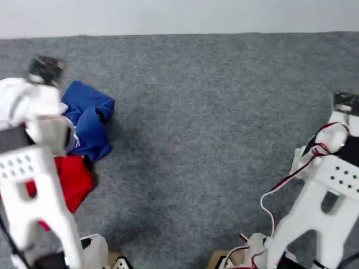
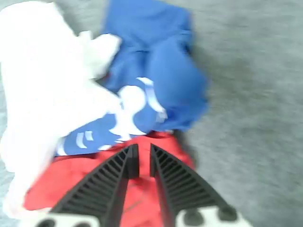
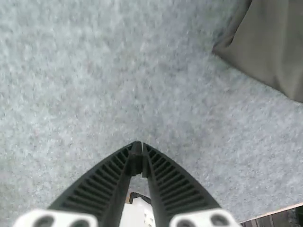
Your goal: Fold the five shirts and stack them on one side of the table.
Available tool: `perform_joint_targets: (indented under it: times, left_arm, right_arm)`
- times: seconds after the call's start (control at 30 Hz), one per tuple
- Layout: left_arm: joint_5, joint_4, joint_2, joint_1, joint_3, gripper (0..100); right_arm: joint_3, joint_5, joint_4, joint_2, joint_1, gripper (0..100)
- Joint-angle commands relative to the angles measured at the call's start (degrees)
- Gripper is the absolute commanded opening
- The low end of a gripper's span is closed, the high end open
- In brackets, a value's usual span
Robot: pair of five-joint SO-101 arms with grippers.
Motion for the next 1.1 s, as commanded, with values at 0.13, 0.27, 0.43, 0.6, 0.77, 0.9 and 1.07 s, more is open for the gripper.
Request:
perform_joint_targets:
  times: [0.13,0.27,0.43,0.6,0.77,0.9,1.07]
  left_arm:
    - [-6.42,3.6,27.78,-9.32,-29.05,6]
    - [-7.21,6.59,39.21,-11.08,-41.45,12]
    - [-7.21,9.05,50.2,-12.92,-52.26,22]
    - [-7.21,8.62,58.55,-13.01,-57.89,23]
    - [-6.95,8.62,67.25,-12.84,-62.73,22]
    - [-6.95,8.79,72.62,-12.57,-67.82,13]
    - [-6.95,9.49,73.49,-10.9,-74.42,0]
  right_arm:
    - [2.73,-0.44,1.98,-2.07,-0.57,0.9]
    - [2.9,-0.44,1.98,-2.07,-0.57,0.9]
    - [2.9,-0.44,1.98,-2.07,-0.57,0.9]
    - [2.99,-0.44,1.98,-2.07,-0.57,0.9]
    - [2.99,-0.44,2.07,-2.59,-0.57,0.9]
    - [2.99,-0.62,2.15,-2.59,-0.57,0.9]
    - [2.99,-0.79,2.15,-2.59,-0.57,0.9]
